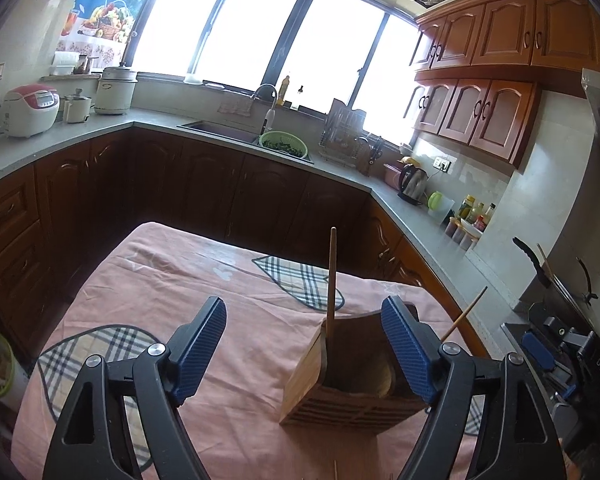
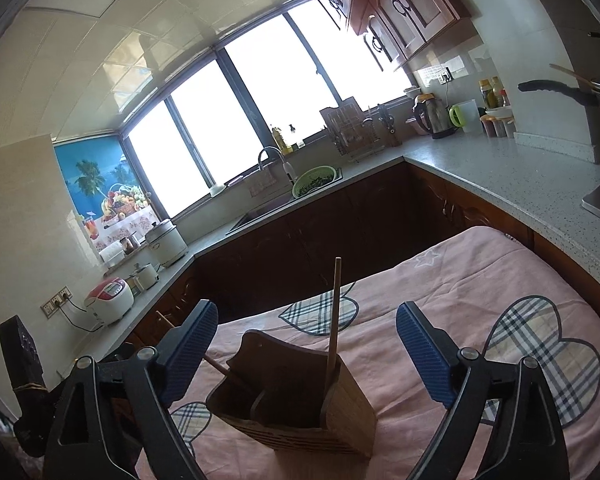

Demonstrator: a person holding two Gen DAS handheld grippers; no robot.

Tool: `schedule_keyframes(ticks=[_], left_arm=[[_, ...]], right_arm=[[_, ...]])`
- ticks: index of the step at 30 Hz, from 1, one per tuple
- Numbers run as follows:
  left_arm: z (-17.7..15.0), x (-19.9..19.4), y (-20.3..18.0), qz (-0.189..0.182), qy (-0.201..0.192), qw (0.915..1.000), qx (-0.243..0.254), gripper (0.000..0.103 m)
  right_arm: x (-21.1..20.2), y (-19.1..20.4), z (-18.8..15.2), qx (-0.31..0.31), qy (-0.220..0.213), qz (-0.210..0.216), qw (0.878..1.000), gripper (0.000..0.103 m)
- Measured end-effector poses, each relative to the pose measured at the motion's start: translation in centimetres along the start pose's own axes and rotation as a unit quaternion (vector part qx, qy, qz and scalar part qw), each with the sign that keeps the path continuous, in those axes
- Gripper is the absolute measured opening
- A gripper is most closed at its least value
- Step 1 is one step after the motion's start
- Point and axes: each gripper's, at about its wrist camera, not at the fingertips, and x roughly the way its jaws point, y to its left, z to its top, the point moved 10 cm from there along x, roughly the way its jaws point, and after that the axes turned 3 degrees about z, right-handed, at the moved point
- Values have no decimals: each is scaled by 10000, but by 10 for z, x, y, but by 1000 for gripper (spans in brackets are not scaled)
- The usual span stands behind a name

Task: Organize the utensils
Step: 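Open the left gripper and pull back from the holder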

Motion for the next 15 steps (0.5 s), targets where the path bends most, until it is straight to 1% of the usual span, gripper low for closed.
schedule_keyframes(ticks=[3,7,15], left_arm=[[-8,-21,3,14,64,10000,35,81],[-21,-48,8,60,121,9999,34,85],[-47,-88,20,169,386,9991,20,85]], right_arm=[[-17,2,-7,8,7,47,10000,96],[-38,6,-20,-43,53,62,10000,98],[-73,11,-53,-91,285,70,9995,98]])
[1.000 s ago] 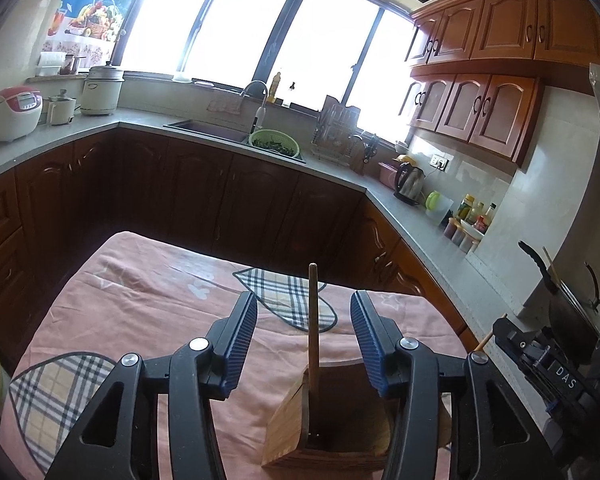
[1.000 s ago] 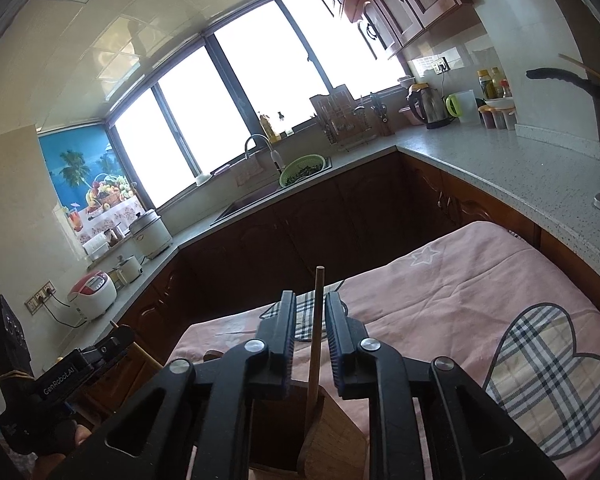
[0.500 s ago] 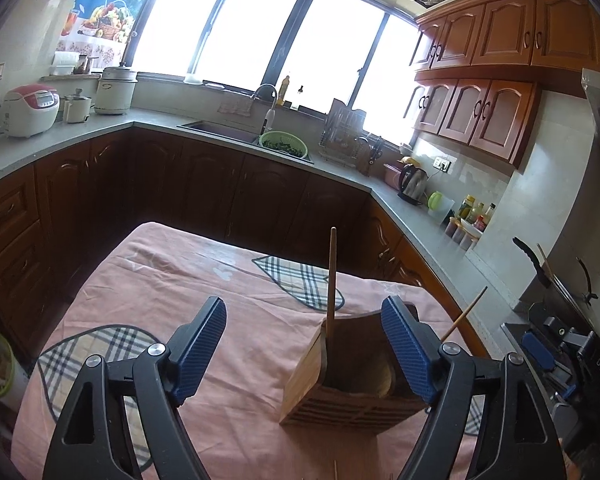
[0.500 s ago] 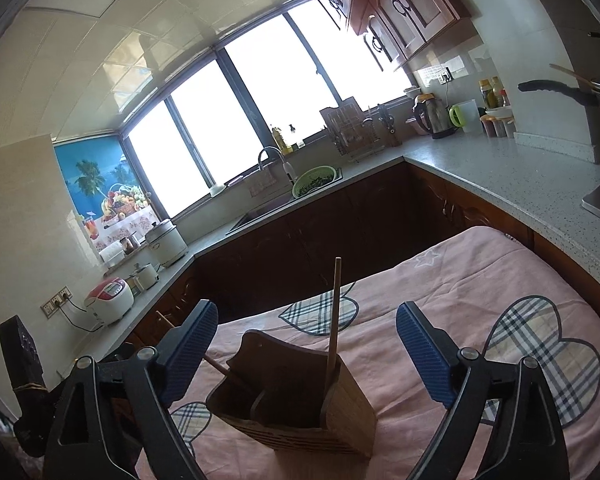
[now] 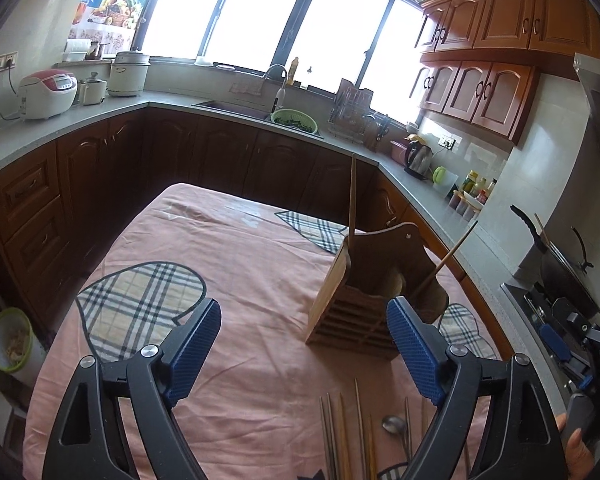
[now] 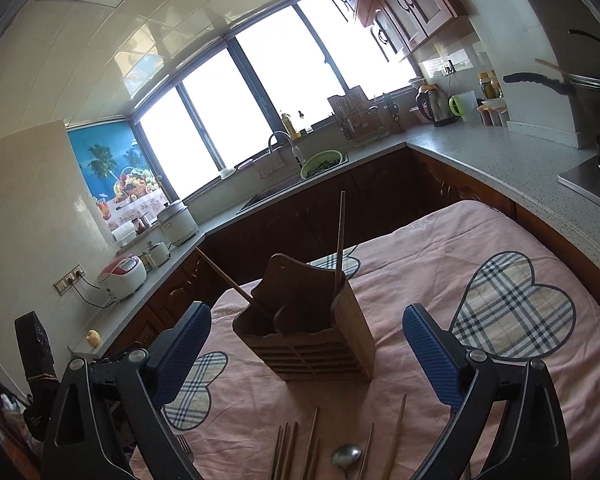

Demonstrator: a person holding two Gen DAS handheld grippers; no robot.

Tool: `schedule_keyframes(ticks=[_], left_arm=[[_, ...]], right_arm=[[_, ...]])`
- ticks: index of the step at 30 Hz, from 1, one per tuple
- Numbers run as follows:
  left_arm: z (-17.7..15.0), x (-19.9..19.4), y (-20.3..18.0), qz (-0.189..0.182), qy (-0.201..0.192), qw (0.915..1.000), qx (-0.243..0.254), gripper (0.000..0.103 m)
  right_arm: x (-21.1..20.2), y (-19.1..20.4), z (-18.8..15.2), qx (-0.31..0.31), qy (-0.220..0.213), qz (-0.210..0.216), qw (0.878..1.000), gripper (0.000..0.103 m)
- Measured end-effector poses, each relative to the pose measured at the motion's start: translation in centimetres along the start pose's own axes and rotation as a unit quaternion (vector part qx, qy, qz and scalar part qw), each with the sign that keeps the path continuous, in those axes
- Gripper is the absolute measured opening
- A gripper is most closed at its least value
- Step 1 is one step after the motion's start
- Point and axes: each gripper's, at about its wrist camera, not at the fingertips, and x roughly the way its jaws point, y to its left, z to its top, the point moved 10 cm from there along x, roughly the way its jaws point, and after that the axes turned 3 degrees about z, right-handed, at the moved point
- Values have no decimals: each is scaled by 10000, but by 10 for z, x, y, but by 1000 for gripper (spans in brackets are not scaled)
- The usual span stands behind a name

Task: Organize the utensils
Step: 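Open the left gripper and pull back from the holder, then move the open left gripper back down to the remaining chopsticks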

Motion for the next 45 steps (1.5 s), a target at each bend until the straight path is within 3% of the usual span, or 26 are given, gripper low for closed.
schedule_keyframes(ticks=[9,20,42,45], left_arm=[[-30,-22,13,91,328,9994,-48,85],[-48,-23,15,293,695,9972,-4,85],[-72,32,0,420,1332,9898,265,83],[-75,43,-6,421,1444,9879,376,78]], right_arm=[[-25,-9,-45,-118,322,-292,9990,98],[-25,-32,-87,-53,713,-532,9960,98],[3,-60,-111,13,1165,-818,9898,97],[10,-63,-114,-42,1260,-852,9884,97]])
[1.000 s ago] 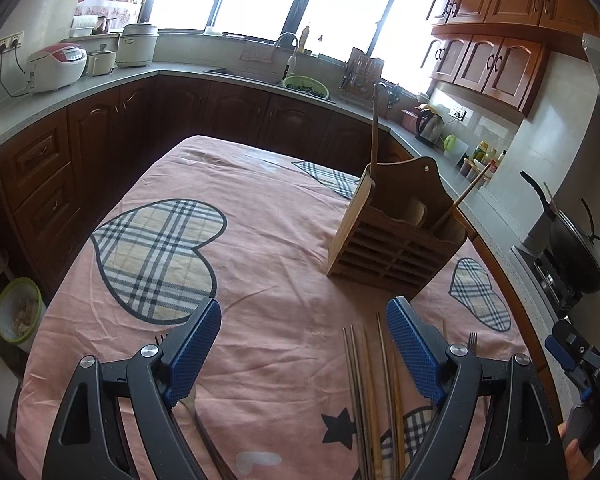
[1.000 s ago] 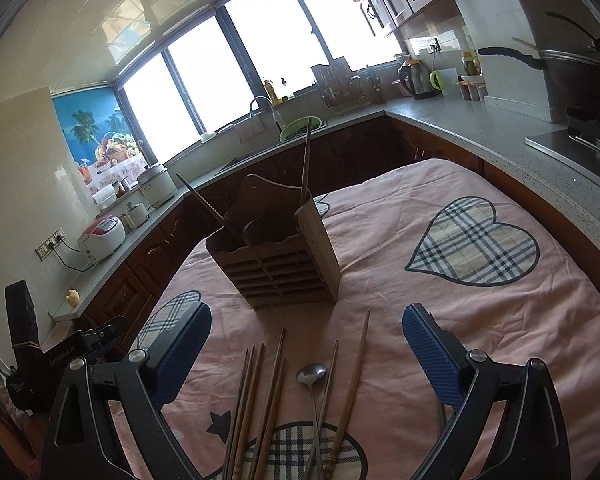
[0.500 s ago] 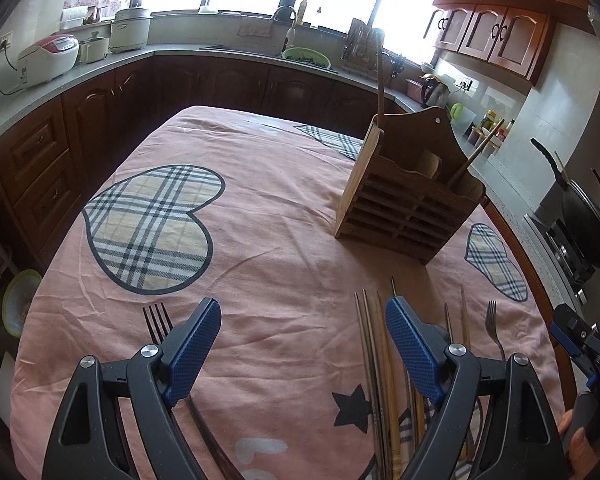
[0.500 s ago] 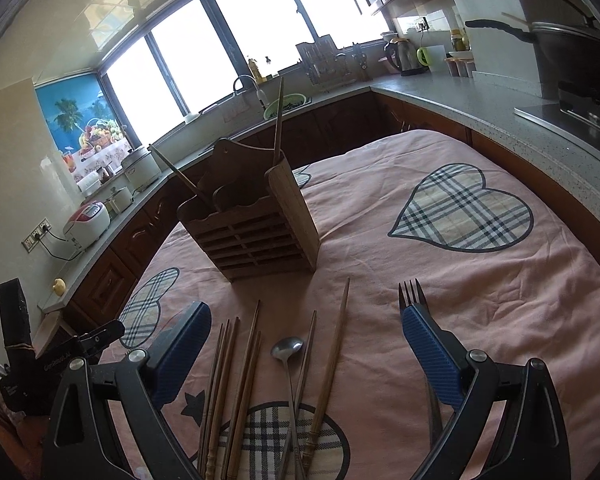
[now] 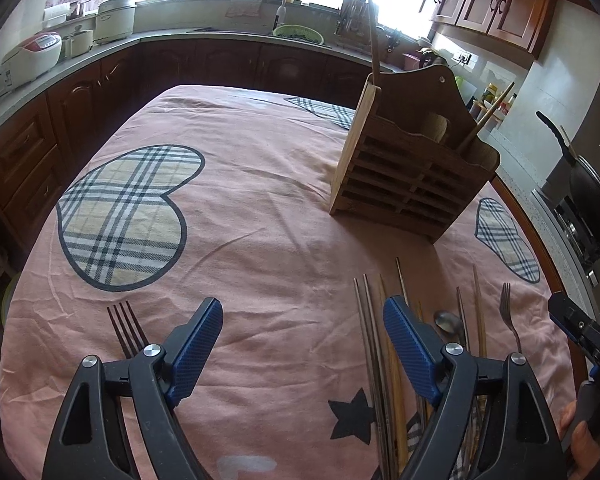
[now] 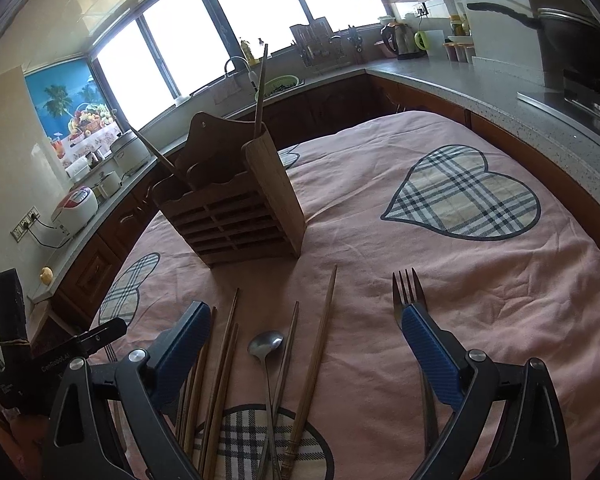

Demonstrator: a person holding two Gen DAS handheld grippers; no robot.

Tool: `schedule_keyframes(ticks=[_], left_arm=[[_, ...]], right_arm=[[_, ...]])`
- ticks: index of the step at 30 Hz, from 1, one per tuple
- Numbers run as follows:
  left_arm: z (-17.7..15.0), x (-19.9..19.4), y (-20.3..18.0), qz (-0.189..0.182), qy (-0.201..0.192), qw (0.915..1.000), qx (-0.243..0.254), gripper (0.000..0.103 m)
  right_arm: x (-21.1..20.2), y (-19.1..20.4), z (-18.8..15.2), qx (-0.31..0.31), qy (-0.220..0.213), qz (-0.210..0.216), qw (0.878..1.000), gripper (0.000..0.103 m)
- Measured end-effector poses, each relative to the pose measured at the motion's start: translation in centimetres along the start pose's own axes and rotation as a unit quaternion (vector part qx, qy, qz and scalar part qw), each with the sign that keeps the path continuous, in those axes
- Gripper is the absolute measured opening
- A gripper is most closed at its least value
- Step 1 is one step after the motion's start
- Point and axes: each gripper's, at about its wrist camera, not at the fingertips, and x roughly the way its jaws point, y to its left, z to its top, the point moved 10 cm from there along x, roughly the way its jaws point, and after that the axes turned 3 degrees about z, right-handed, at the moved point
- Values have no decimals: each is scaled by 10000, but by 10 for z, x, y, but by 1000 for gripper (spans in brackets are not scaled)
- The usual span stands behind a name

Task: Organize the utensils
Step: 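Move the open left gripper back down to the remaining chopsticks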

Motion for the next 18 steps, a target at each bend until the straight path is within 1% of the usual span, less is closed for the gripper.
schedule_keyframes(ticks=[1,2,3,4,6,9,11,14,16,18], left_arm=[[0,4,-2,13,42,10000,48,75],[1,8,-5,16,80,9999,85,73],[1,12,-7,4,121,9999,115,68],[2,17,-10,-11,170,9998,143,64],[2,25,-14,-41,244,9995,186,60],[3,37,-21,-59,341,9991,256,59],[3,45,-24,-39,418,9986,311,58],[3,59,-28,21,557,9977,395,53],[3,69,-30,39,608,9973,414,47],[1,77,-33,18,696,9967,425,43]], right_arm=[[3,0,0,-32,20,-18,10000,96],[5,0,0,-68,39,-38,10000,92],[7,-1,0,-91,71,-60,9999,86],[10,-2,0,-104,121,-72,9998,83],[17,-4,-1,-110,226,-90,9996,67],[27,-8,-3,-110,388,-116,9991,53],[33,-10,-4,-109,476,-135,9987,49],[42,-13,-6,-99,573,-168,9982,45],[48,-15,-6,-92,636,-192,9977,44],[53,-16,-6,-100,684,-211,9974,43]])
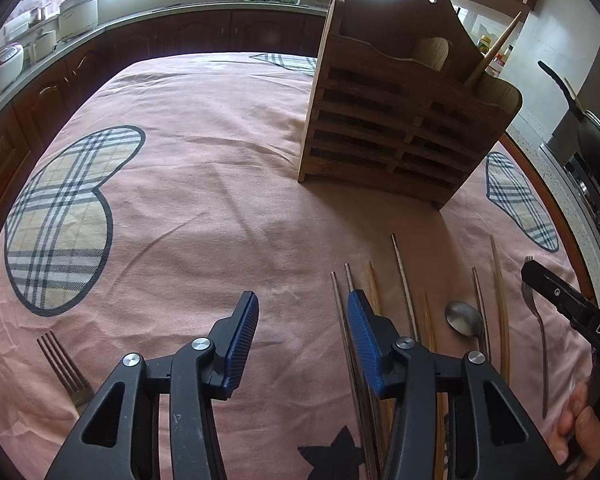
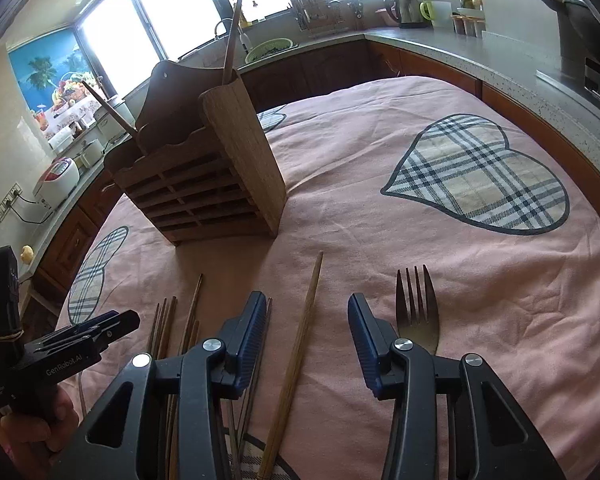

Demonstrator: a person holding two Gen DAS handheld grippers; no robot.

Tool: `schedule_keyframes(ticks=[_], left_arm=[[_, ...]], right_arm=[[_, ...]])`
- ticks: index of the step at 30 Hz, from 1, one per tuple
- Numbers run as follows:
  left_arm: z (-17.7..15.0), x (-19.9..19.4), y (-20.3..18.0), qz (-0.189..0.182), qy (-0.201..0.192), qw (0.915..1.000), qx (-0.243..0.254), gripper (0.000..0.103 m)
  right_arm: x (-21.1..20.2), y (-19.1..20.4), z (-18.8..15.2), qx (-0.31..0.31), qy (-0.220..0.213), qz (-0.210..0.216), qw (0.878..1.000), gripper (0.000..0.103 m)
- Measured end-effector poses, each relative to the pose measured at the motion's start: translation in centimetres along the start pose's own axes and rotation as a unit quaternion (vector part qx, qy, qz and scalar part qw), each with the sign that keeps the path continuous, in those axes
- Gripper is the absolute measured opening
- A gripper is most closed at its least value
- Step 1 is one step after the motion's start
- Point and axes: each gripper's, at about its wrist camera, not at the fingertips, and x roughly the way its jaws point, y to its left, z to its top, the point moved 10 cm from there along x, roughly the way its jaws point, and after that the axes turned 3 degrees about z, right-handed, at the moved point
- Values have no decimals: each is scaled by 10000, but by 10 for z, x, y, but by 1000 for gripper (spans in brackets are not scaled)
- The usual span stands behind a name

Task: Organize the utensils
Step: 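Move the open left gripper back down to the remaining chopsticks, then close the left gripper on another wooden chopstick and lift it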

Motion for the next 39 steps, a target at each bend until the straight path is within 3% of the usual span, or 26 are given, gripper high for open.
schedule_keyframes(ticks=[6,17,19,20,23,31,39], left_arm=[[4,16,-4,27,72,9999,99,39],[0,22,-19,362,76,9955,875,18],[-1,22,-22,331,81,9950,942,6],[-1,22,-23,329,77,9949,951,6],[-2,18,-20,162,79,9967,795,4],[5,-30,-2,-279,-276,9990,236,3],[5,-111,8,-554,-915,9943,7,3]], right_arm=[[19,-4,5,-72,140,-117,9998,39],[49,-10,3,-194,394,-363,9984,30],[50,-9,4,-285,404,-446,9978,20],[51,-8,4,-315,412,-462,9976,13],[50,-6,4,-278,410,-388,9980,10],[9,9,18,-167,64,-40,9998,8],[-47,35,38,-295,-467,255,9981,6]])
